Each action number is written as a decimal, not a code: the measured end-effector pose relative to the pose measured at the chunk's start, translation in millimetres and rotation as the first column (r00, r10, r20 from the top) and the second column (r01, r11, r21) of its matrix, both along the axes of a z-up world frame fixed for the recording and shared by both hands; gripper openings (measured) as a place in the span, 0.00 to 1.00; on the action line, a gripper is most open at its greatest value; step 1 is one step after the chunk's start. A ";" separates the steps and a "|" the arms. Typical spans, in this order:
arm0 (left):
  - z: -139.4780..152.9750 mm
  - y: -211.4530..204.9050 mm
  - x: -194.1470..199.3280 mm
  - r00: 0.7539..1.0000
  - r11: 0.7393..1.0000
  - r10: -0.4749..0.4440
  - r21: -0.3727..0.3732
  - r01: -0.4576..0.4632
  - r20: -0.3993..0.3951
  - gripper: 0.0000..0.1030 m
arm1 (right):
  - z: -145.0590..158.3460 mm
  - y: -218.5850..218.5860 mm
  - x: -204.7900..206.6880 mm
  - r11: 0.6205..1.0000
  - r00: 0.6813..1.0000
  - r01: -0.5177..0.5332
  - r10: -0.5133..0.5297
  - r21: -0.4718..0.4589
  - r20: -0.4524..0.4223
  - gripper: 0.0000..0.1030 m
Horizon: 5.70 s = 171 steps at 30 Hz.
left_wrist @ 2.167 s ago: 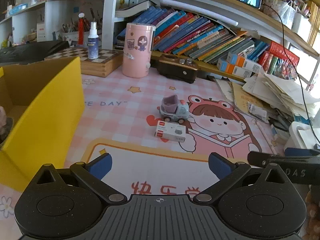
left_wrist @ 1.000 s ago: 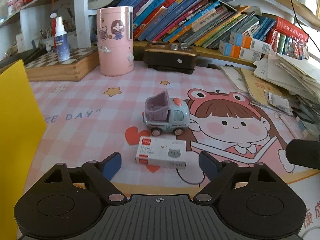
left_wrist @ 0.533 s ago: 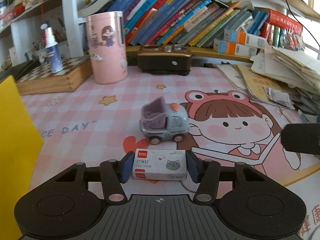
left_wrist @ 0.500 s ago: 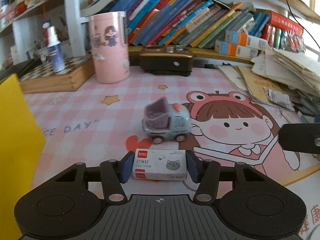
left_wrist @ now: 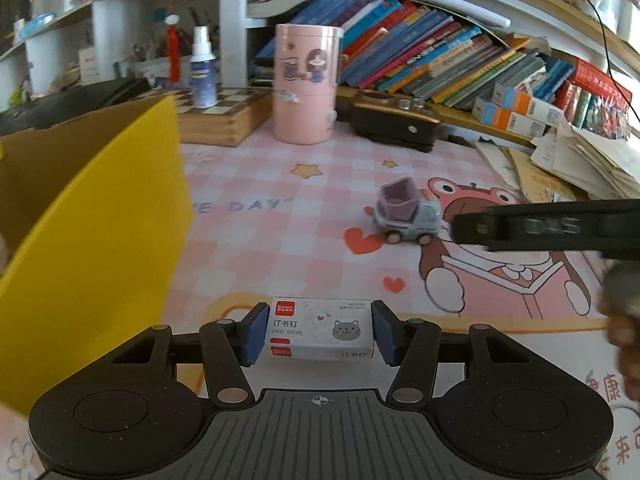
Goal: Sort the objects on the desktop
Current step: 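Grasp the grey toy truck with the right gripper while the left holds the box, then carry the stapler box left and toy truck right toward the yellow box, then lower the stapler box and toy truck down into the yellow box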
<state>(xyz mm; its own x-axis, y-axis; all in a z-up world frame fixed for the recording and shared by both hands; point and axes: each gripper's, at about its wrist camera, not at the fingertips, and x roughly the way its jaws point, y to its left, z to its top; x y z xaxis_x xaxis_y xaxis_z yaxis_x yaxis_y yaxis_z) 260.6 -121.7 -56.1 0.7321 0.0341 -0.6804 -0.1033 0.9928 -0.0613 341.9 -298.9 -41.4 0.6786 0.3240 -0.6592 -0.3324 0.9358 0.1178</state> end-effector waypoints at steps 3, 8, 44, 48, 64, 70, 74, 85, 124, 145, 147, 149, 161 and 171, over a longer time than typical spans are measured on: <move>2.7 4.1 -6.0 1.000 1.000 0.018 -0.005 -0.018 -0.002 0.53 | -6.0 15.5 10.9 0.999 0.999 -0.043 0.043 -0.009 0.007 0.94; 7.4 4.3 -11.7 1.000 1.000 0.019 -0.004 -0.019 0.004 0.53 | -17.8 38.7 30.8 0.997 0.997 -0.076 0.077 -0.030 0.019 0.90; 27.0 -8.1 -41.4 0.997 1.000 0.001 -0.014 0.001 0.075 0.53 | -1.3 18.5 -24.1 0.988 0.988 -0.146 0.149 -0.054 0.038 0.59; 31.6 -5.6 -54.0 0.996 1.000 -0.007 -0.020 0.008 0.085 0.53 | 3.5 13.0 -47.5 0.987 0.988 -0.152 0.154 -0.051 0.032 0.59; 50.2 35.9 -113.8 0.991 0.997 -0.001 -0.071 0.011 0.137 0.53 | 23.6 10.0 -127.1 0.992 0.991 -0.123 0.122 -0.001 -0.047 0.59; 52.2 56.1 -137.2 0.989 0.997 -0.016 -0.078 0.028 0.149 0.53 | 28.1 33.3 -154.8 0.992 0.992 -0.123 0.123 -0.010 -0.041 0.59; 53.4 74.1 -156.2 0.988 0.996 -0.023 -0.086 0.036 0.150 0.53 | 30.6 53.8 -175.0 0.990 0.990 -0.137 0.136 -0.022 -0.038 0.59; 52.4 120.9 -200.5 0.988 0.991 -0.015 -0.129 0.035 0.154 0.53 | 33.7 108.7 -229.0 0.980 0.981 -0.191 0.189 -0.052 -0.039 0.59; 52.1 197.2 -288.9 0.983 0.992 0.026 -0.125 -0.003 0.181 0.53 | 33.6 203.7 -321.4 0.960 0.961 -0.274 0.273 -0.049 -0.041 0.59; 68.3 202.2 -254.3 0.969 0.994 0.064 -0.106 -0.039 0.240 0.53 | 49.1 207.4 -286.5 0.958 0.958 -0.282 0.283 -0.046 0.035 0.59; 72.0 201.5 -245.6 0.965 0.994 0.069 -0.100 -0.045 0.252 0.53 | 53.8 206.8 -275.6 0.959 0.958 -0.279 0.281 -0.040 0.052 0.59; 75.8 200.5 -236.3 0.962 0.994 0.074 -0.092 -0.051 0.264 0.53 | 58.2 206.3 -264.6 0.959 0.956 -0.283 0.285 -0.035 0.067 0.59; 87.3 196.7 -171.1 0.938 0.989 0.143 -0.083 -0.123 0.314 0.53 | 82.1 211.1 -181.8 0.940 0.930 -0.339 0.340 -0.032 0.143 0.59; 79.9 187.1 -118.7 0.945 0.988 0.156 -0.032 -0.153 0.287 0.53 | 95.7 212.0 -120.7 0.922 0.901 -0.383 0.387 -0.060 0.193 0.59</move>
